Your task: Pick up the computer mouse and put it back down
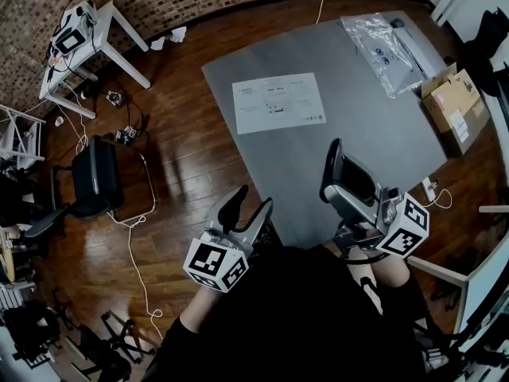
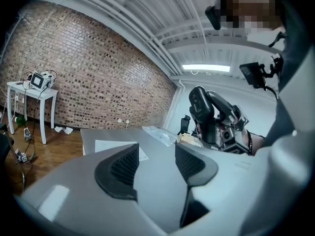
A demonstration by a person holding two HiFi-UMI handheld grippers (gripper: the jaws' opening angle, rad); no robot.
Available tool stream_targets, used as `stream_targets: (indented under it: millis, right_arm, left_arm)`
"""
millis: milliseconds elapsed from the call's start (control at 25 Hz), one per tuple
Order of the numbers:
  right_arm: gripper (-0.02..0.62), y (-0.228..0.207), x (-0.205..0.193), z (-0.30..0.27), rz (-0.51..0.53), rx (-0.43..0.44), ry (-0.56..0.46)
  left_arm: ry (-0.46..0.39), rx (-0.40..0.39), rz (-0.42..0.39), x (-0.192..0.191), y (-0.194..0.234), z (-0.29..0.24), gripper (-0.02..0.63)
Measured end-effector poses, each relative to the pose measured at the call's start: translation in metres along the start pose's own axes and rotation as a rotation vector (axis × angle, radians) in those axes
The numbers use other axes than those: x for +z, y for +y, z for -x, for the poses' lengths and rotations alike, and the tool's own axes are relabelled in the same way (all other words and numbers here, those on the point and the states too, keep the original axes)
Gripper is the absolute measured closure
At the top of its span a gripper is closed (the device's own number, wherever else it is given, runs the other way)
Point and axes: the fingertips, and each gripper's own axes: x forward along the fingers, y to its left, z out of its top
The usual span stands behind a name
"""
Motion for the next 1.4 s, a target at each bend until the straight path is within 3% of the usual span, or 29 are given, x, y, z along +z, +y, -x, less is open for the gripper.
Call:
stream_targets:
  millis: [1400]
  right_arm:
    - [0.304,-0.011,-0.025,-0.009,-0.009,-0.023,0.083]
  left_arm:
    - [-0.006,0.024,0.025,0.001,0.006,0.006,0.391]
